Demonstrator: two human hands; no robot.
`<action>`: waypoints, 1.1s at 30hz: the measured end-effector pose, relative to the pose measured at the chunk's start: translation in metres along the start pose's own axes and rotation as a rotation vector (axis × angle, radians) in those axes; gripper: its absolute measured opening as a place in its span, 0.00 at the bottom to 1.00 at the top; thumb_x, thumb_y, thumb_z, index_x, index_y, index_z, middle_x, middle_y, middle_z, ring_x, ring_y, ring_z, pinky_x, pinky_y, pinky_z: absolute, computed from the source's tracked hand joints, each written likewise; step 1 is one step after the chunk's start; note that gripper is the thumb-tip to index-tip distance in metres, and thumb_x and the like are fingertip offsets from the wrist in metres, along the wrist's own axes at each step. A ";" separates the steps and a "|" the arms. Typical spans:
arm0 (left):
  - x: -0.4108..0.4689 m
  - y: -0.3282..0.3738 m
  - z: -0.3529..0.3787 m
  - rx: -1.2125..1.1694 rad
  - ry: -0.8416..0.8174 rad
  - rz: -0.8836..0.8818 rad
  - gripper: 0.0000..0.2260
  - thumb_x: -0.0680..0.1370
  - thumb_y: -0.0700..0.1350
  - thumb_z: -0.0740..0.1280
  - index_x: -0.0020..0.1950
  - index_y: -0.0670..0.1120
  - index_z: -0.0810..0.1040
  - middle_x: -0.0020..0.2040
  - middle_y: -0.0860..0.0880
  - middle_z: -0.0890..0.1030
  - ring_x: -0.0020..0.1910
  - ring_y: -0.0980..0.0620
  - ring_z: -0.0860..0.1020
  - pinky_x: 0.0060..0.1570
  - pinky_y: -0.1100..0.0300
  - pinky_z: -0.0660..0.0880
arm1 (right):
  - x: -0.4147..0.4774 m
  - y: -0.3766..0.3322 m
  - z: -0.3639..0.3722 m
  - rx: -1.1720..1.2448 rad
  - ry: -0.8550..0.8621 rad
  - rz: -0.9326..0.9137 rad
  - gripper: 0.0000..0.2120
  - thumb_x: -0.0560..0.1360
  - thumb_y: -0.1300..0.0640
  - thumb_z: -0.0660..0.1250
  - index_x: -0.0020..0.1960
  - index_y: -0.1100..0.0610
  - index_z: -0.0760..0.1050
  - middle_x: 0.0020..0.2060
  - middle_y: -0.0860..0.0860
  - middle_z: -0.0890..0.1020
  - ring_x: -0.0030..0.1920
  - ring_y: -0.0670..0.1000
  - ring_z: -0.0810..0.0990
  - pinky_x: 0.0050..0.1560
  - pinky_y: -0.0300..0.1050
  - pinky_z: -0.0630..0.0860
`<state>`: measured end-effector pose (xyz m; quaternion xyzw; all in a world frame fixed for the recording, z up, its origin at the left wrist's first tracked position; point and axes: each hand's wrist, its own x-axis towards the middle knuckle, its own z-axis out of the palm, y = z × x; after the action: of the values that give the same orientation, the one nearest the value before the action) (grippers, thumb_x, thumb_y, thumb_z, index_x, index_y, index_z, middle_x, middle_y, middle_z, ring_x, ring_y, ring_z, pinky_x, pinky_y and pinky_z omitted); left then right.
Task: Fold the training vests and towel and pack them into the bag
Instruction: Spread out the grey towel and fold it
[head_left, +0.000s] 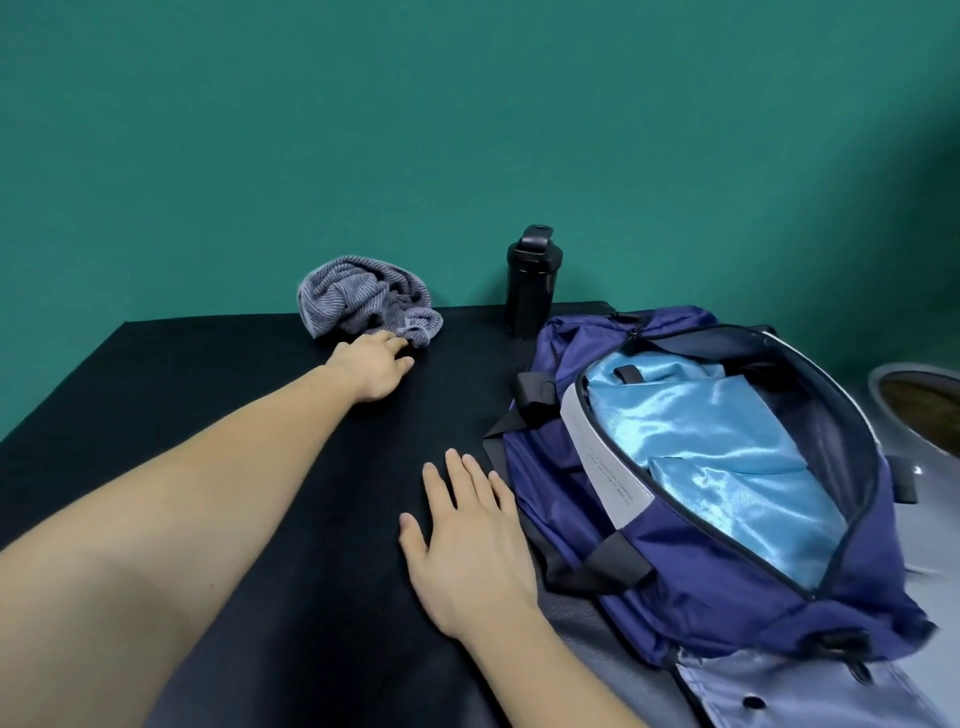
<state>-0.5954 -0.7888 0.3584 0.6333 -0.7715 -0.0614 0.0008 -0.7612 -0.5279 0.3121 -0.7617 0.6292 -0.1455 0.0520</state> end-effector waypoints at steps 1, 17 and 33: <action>-0.002 0.000 0.001 -0.006 0.019 0.002 0.26 0.88 0.60 0.54 0.83 0.51 0.66 0.84 0.51 0.62 0.83 0.46 0.60 0.76 0.40 0.62 | 0.000 -0.001 0.000 0.001 0.003 0.004 0.34 0.85 0.37 0.45 0.86 0.52 0.55 0.86 0.54 0.53 0.86 0.53 0.48 0.84 0.58 0.46; -0.014 -0.010 -0.010 0.013 0.232 0.203 0.31 0.78 0.48 0.74 0.78 0.50 0.66 0.82 0.48 0.61 0.81 0.43 0.60 0.72 0.39 0.70 | 0.000 0.000 0.004 -0.005 0.026 0.016 0.34 0.84 0.37 0.46 0.86 0.51 0.57 0.86 0.54 0.55 0.86 0.53 0.50 0.84 0.58 0.46; -0.108 -0.001 -0.005 -0.106 0.295 0.078 0.04 0.80 0.45 0.69 0.54 0.50 0.81 0.53 0.47 0.83 0.54 0.41 0.81 0.51 0.47 0.79 | 0.000 0.004 0.003 0.005 0.054 0.017 0.35 0.84 0.34 0.47 0.85 0.51 0.60 0.85 0.53 0.59 0.85 0.52 0.54 0.84 0.56 0.50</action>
<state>-0.5732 -0.6842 0.3717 0.6039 -0.7828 -0.0084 0.1498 -0.7636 -0.5293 0.3082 -0.7521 0.6364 -0.1671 0.0378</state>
